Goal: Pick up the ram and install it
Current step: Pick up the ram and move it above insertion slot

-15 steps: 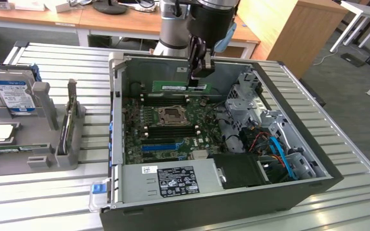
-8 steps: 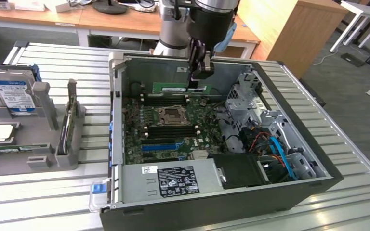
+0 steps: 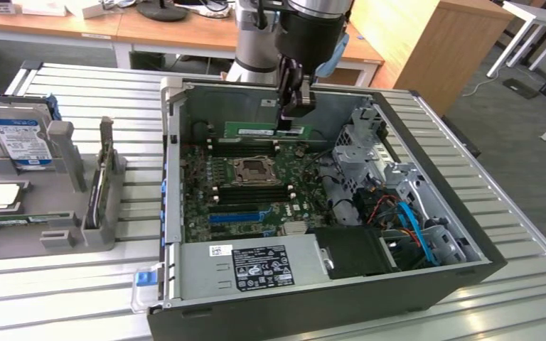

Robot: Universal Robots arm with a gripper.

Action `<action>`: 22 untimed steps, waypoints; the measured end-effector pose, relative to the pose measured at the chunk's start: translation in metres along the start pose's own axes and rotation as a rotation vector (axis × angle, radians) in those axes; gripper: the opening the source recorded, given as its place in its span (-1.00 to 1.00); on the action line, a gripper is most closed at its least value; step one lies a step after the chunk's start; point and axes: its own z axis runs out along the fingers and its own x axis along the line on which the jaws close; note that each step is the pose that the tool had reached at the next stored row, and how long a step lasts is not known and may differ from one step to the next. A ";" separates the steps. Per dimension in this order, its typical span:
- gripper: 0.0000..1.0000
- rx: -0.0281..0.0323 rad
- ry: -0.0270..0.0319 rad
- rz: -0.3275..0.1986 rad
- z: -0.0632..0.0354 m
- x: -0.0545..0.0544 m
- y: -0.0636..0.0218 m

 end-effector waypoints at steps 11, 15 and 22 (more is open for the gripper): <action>-0.76 -0.0187 0.0010 0.000 0.0002 0.000 -0.0001; -0.76 -0.0187 0.0008 0.000 0.0003 0.000 -0.0010; -0.76 -0.0188 0.0009 -0.004 0.0003 0.000 -0.0061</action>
